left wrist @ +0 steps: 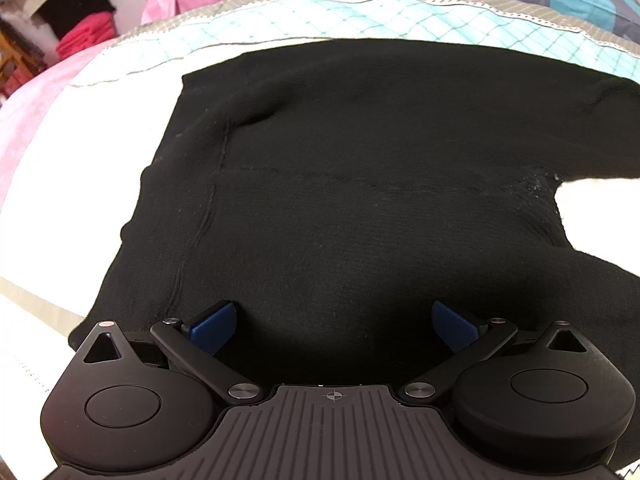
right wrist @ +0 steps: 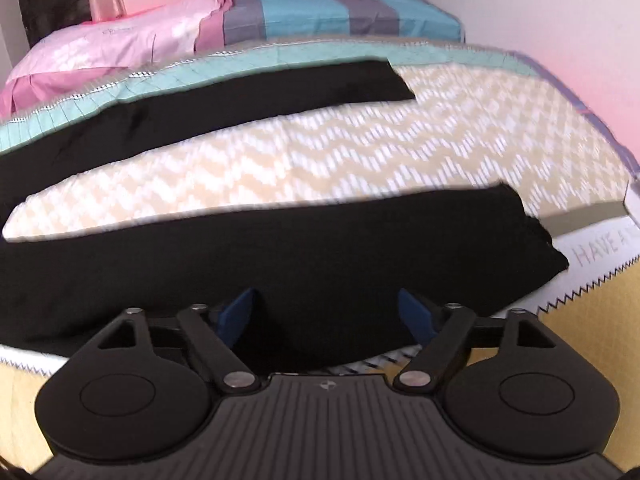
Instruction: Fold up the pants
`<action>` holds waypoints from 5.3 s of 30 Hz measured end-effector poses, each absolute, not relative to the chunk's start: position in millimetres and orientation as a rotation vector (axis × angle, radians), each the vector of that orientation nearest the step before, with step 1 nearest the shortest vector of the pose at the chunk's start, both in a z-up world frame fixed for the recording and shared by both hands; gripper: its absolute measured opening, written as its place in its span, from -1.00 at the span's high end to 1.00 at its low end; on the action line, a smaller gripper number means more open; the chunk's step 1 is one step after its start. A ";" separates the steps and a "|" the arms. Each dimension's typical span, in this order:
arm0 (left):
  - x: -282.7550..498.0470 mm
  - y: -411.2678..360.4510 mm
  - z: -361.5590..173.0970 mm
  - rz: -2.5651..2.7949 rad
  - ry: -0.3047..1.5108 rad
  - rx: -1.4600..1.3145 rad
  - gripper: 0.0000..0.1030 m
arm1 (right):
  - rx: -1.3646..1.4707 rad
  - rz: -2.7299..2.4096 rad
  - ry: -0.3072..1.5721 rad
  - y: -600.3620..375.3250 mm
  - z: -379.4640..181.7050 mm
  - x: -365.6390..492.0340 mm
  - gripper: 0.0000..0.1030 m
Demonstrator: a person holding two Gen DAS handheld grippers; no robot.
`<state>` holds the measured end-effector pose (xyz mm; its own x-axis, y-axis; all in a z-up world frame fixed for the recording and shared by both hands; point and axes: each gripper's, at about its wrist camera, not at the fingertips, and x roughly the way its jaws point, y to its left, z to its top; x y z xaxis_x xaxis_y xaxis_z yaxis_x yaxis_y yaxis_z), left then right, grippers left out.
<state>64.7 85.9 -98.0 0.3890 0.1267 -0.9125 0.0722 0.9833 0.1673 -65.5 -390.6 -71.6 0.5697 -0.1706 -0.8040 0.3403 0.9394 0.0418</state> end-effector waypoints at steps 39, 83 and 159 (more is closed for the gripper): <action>18.7 123.5 -61.3 0.296 1.241 0.087 -1.00 | 0.221 -0.332 0.924 -400.8 -51.6 -69.5 -0.75; 3.6 231.3 -66.6 0.116 1.196 -0.621 -1.00 | 0.555 -0.148 0.984 -404.6 -44.3 -99.0 -0.32; 220.5 208.7 -60.7 -0.105 1.212 -0.792 -0.93 | 0.720 -0.351 0.637 -543.6 -12.3 120.7 -0.50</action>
